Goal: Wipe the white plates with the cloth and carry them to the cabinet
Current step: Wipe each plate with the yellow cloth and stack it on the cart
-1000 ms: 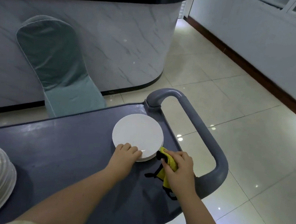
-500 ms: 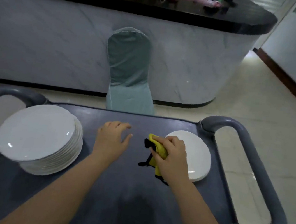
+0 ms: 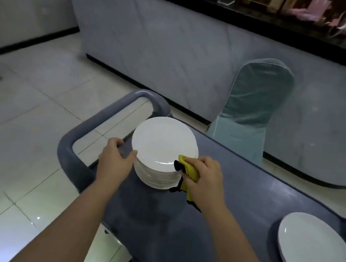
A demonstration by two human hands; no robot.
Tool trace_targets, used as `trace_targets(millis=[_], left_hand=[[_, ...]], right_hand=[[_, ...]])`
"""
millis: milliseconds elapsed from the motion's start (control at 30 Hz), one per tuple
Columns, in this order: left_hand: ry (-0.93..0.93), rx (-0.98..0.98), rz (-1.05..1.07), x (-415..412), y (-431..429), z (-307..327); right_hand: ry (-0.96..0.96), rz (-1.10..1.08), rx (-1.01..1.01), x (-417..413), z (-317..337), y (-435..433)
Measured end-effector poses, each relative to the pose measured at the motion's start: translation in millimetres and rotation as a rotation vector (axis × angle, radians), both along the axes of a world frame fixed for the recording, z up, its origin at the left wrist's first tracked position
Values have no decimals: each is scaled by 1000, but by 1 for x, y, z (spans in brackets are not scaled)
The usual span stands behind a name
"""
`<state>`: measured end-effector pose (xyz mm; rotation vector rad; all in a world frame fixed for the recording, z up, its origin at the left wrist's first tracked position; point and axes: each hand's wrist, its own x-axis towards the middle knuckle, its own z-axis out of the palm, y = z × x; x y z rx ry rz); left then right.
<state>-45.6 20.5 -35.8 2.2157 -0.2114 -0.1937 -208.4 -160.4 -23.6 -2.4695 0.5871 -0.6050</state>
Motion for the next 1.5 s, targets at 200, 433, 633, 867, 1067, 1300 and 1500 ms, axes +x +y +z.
trace_targets(millis=[200,433,633,867,1067,1300,1500], left_hand=[[224,171,-109,42,-13,-9],[245,130,-245,73,-11,-16],[383,-151,-136,82,-1,-20],[340,-17,-297,69,-9,-19],[438,-177,-211,76,-9,-7],[616,-374,-284,114,-9,50],[370,-232,-443,134,-34,104]], right_hand=[[21,-18,23,29,-4,17],[-31,-130,39,44,-4,14],[-45,-200,44,52,-5,12],[-26,-215,67,54,-11,16],[-32,-226,58,56,-8,11],[-88,-246,31,57,0,6],[-122,-234,22,64,8,3]])
